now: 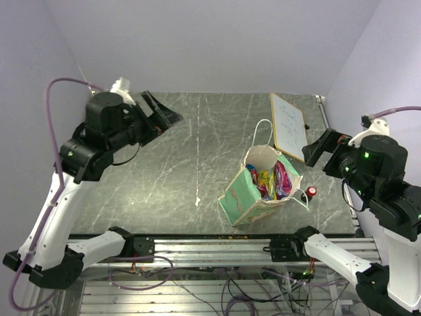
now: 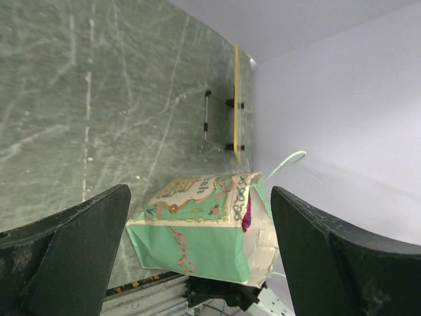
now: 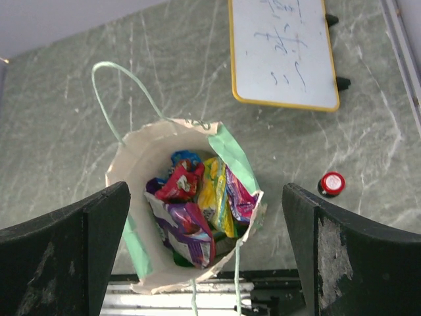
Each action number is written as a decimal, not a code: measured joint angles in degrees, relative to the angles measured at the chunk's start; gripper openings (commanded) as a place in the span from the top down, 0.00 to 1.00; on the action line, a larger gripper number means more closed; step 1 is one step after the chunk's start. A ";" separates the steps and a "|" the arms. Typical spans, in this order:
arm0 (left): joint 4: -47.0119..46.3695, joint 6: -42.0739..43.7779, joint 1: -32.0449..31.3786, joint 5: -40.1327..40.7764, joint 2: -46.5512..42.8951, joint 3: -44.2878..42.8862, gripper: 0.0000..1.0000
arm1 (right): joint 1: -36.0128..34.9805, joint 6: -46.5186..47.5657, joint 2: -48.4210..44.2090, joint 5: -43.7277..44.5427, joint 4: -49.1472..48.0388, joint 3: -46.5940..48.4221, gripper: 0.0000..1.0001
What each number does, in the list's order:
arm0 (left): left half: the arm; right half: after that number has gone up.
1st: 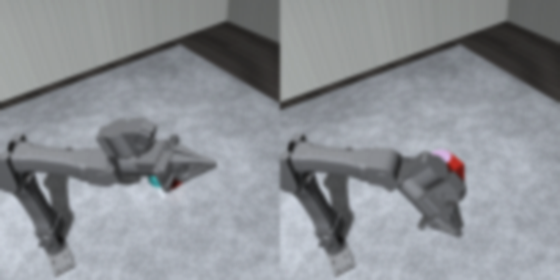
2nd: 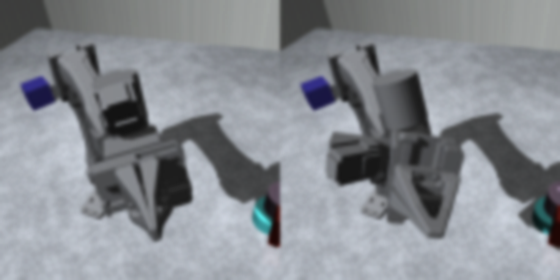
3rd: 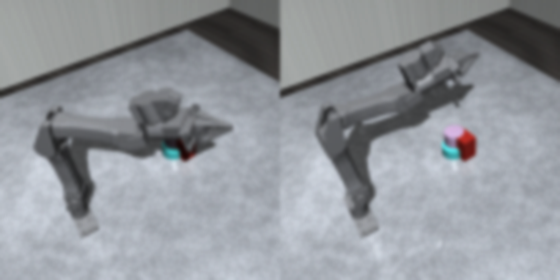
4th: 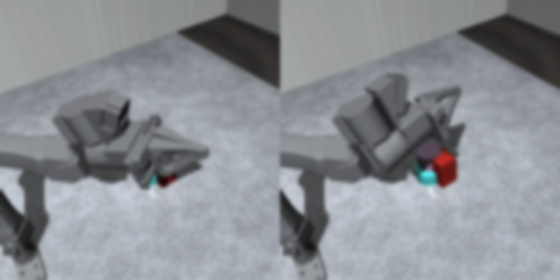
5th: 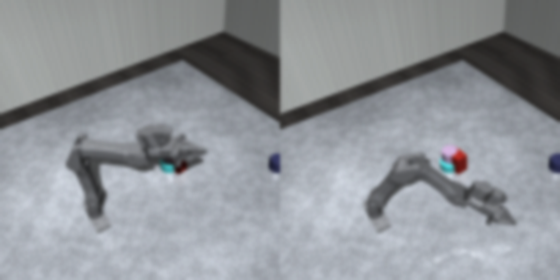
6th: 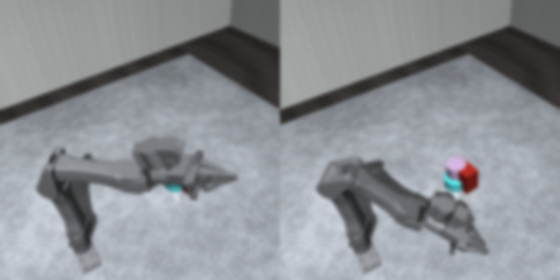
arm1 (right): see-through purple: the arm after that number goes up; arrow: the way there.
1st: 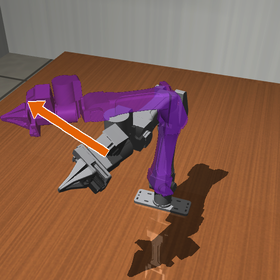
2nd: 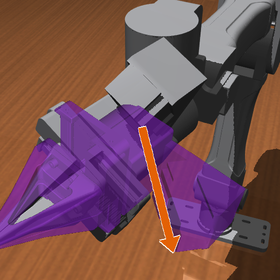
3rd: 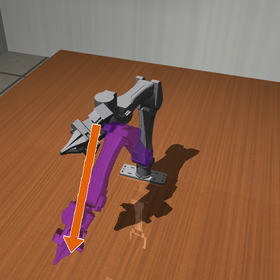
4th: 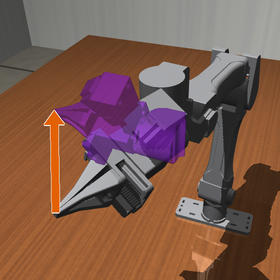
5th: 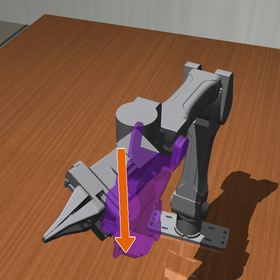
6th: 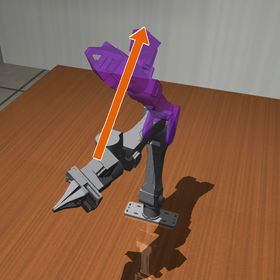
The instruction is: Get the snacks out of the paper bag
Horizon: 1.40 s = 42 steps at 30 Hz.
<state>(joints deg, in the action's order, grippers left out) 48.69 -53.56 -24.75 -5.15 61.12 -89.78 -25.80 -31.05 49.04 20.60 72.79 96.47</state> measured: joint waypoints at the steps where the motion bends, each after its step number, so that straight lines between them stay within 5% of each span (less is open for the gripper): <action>1: -0.85 -0.31 -1.73 0.00 0.72 0.22 0.01 | 0.04 0.00 0.00 -0.11 0.28 -0.50 0.00; 8: -6.08 1.90 -16.26 0.92 10.25 -0.94 0.00 | 0.24 -0.26 1.25 0.37 2.25 -3.10 0.00; 17: -11.41 13.44 -29.57 2.73 33.70 -13.86 0.01 | 0.26 -1.29 0.37 0.50 0.59 -8.20 0.00; 21: -15.72 15.96 -30.67 2.25 39.36 -14.49 0.02 | 0.31 -1.46 -1.53 0.92 -2.01 -8.17 0.00; 25: -15.96 19.12 -30.64 1.92 47.98 -22.88 0.24 | 0.37 -0.94 -2.43 2.95 -4.92 -7.50 0.00; 28: -15.87 21.35 -30.58 2.05 51.04 -26.64 0.30 | 0.37 -0.50 -1.33 5.18 -6.38 -7.58 0.00; 35: -15.67 25.31 -30.53 2.86 48.54 -25.00 0.21 | 0.37 1.77 1.36 7.52 -9.97 -8.55 0.00; 42: -14.58 27.63 -30.53 3.56 45.81 -25.03 0.48 | 0.42 3.02 3.54 7.37 -10.93 -8.59 0.00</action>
<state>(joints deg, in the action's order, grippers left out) 34.11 -25.93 -55.29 -1.58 106.94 -114.80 -25.39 -28.03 52.58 27.97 61.87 87.88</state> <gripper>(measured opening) 0.608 0.999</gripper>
